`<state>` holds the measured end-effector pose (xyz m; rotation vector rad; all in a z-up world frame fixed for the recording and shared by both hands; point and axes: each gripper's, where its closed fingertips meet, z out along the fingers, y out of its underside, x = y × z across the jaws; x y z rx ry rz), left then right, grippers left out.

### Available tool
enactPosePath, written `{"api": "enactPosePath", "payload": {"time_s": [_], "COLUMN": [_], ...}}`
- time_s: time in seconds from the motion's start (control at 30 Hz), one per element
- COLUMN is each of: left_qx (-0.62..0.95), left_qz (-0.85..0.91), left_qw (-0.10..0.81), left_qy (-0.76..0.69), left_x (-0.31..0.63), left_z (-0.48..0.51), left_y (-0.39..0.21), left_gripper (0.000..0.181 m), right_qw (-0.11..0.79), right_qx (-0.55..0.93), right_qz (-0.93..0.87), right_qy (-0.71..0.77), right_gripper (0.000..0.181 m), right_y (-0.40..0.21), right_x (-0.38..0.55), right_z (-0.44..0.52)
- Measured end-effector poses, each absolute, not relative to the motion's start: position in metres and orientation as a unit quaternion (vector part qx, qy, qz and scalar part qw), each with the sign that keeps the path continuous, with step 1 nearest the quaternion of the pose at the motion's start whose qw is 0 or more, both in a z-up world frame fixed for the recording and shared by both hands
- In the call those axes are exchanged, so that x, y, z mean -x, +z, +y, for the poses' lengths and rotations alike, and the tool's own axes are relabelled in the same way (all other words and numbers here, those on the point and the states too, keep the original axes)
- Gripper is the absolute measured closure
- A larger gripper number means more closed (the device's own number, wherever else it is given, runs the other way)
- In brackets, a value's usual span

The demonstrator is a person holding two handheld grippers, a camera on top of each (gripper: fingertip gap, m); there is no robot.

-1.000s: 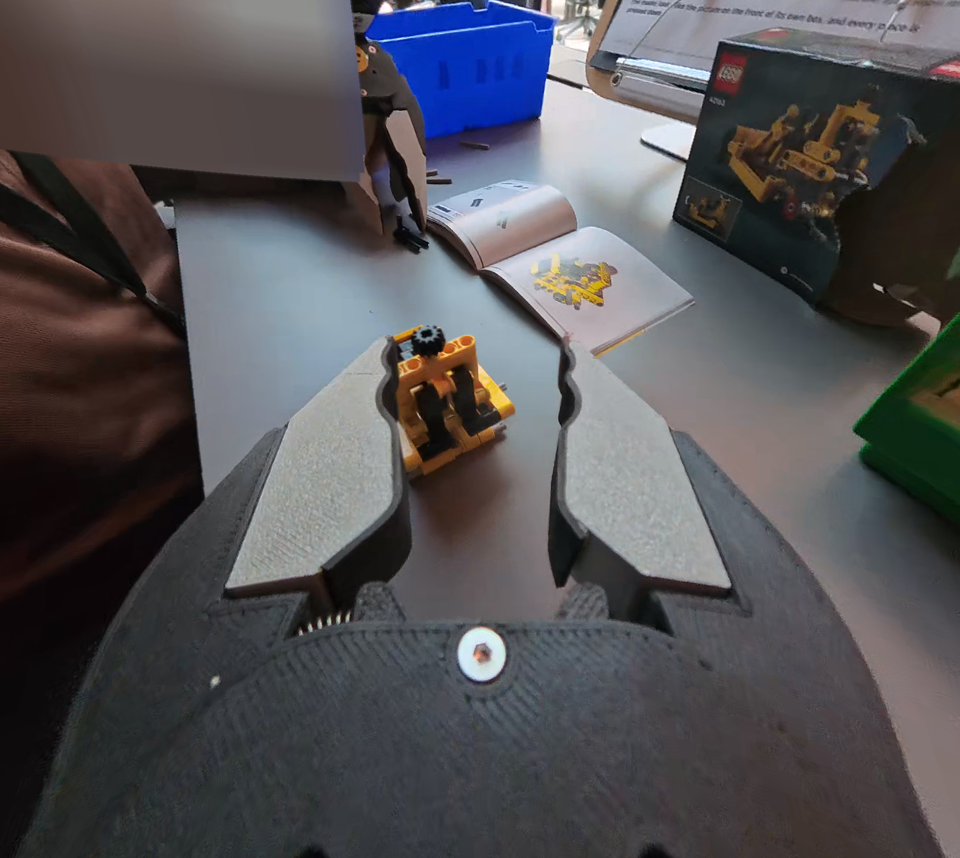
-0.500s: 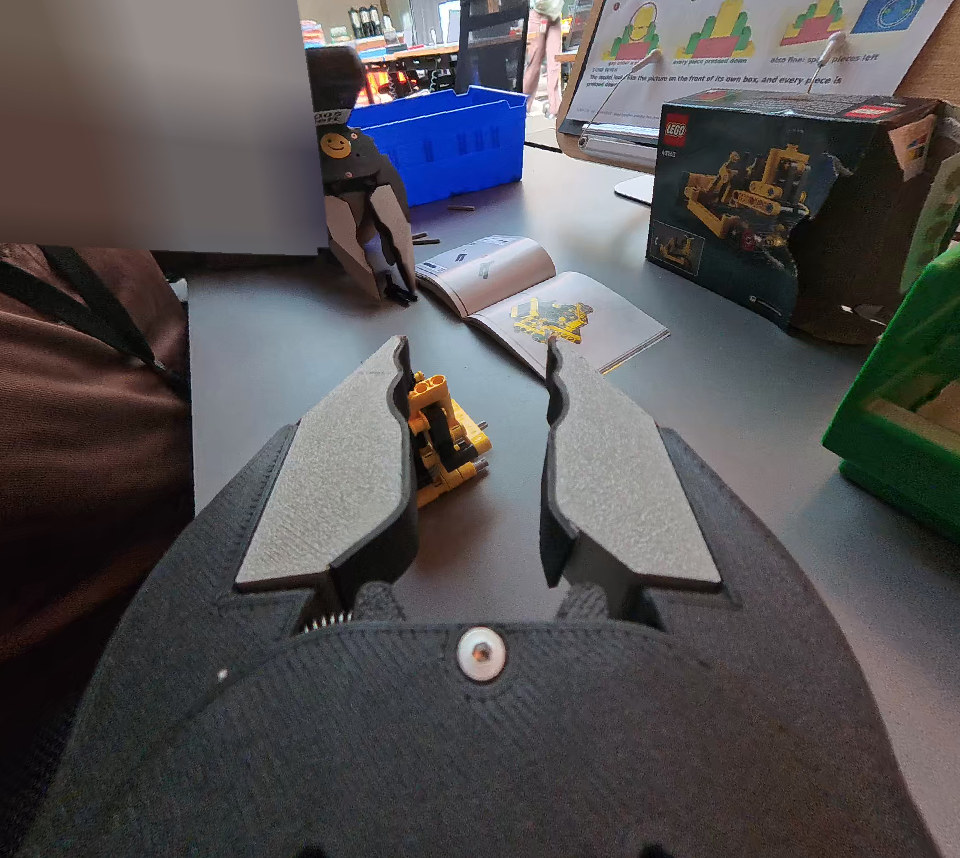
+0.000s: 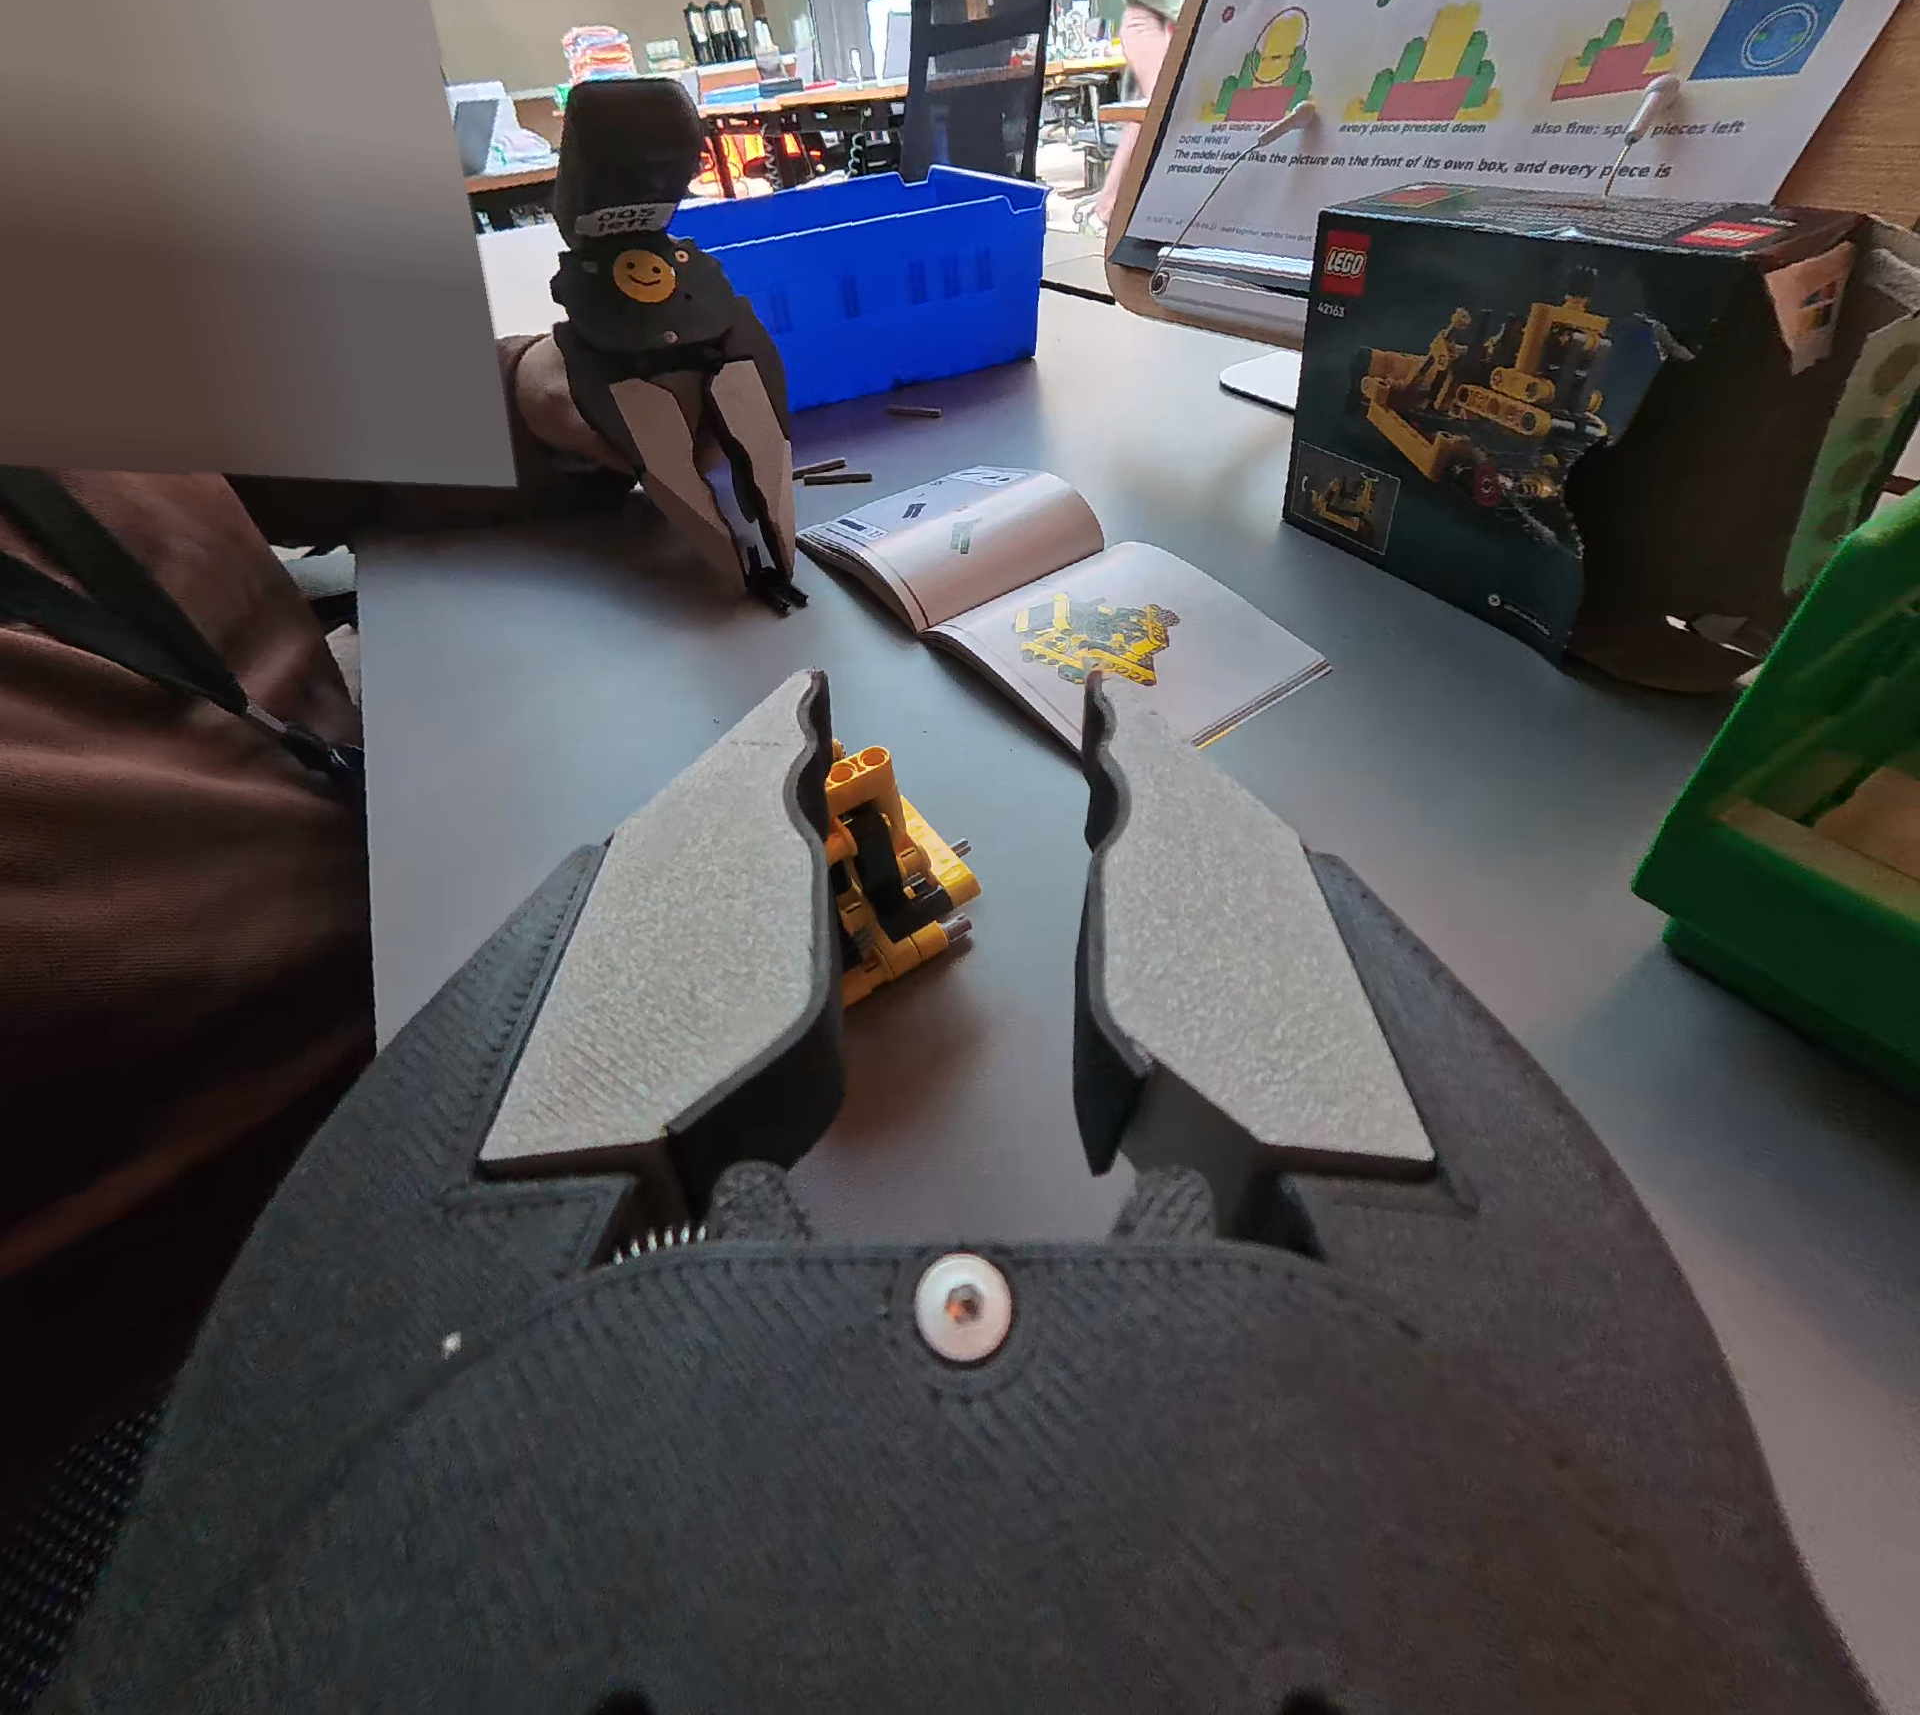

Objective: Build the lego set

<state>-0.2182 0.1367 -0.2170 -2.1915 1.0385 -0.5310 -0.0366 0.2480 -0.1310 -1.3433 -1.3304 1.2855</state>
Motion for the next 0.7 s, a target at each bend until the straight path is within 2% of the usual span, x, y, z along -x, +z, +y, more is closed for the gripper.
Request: {"api": "enactPosePath", "payload": {"time_s": [0.03,0.33,0.47,0.7], "left_qx": [0.835,0.819,0.814,0.812], "left_qz": [0.396,0.410,0.422,0.425], "left_qw": [0.324,0.317,0.326,0.322], "left_qy": [-0.202,-0.245,-0.230,-0.239], "left_x": [0.218,0.202,0.196,0.187], "left_z": [0.137,0.140,0.143,0.148], "left_y": [-0.217,-0.216,-0.217,-0.217], "left_gripper": [0.168,0.169,0.169,0.169], "right_qw": [0.415,0.409,0.386,0.347], "right_qx": [0.534,0.540,0.619,0.718], "right_qz": [-0.531,-0.531,-0.509,-0.440], "right_qy": [0.511,0.509,0.457,0.414], "right_gripper": [0.136,0.133,0.120,0.113], "right_y": [-0.131,-0.133,-0.153,-0.173], "right_x": [0.037,0.029,0.013,0.021], "right_z": [0.247,0.240,0.236,0.218]}}
